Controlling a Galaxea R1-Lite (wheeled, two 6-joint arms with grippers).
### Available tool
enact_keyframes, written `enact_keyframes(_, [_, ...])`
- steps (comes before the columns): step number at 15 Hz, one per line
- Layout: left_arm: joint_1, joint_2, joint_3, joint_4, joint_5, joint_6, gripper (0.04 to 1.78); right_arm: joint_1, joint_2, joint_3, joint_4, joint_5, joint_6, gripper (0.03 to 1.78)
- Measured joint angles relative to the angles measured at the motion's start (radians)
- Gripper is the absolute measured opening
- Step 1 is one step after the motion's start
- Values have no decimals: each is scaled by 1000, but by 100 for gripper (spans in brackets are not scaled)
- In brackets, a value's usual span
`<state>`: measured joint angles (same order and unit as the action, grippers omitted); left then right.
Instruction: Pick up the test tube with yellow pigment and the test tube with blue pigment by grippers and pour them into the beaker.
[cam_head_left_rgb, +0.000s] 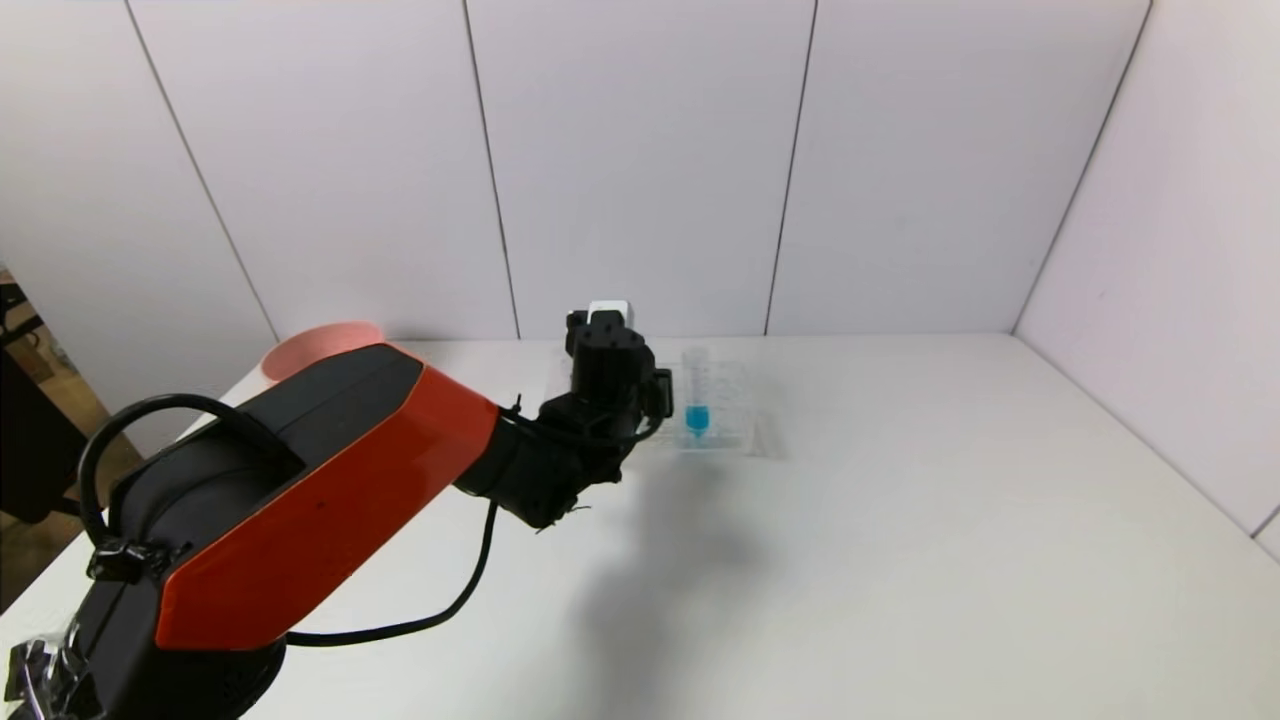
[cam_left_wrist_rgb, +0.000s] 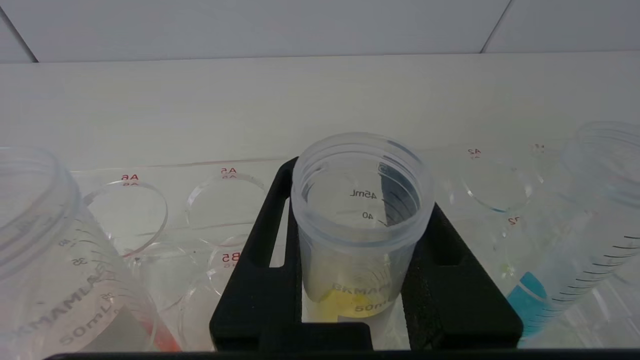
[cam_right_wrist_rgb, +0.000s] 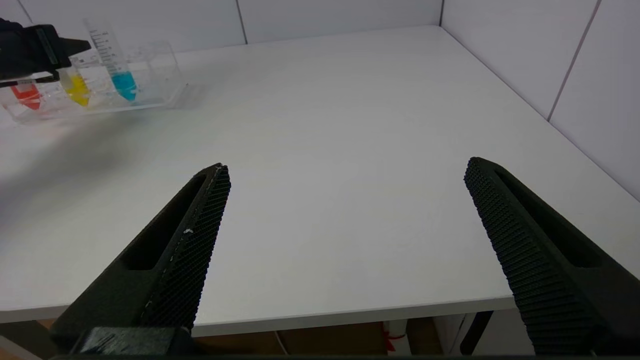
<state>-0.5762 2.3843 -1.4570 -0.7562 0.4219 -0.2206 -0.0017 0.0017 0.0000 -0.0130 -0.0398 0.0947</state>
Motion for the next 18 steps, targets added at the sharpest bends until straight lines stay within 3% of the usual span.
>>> enact_keyframes(14, [-115, -263, 9, 173, 24, 101, 54, 0, 0, 0, 0, 0, 0, 171])
enact_keyframes(18, [-131, -311, 9, 186, 68, 126, 54, 0, 0, 0, 0, 0, 0, 171])
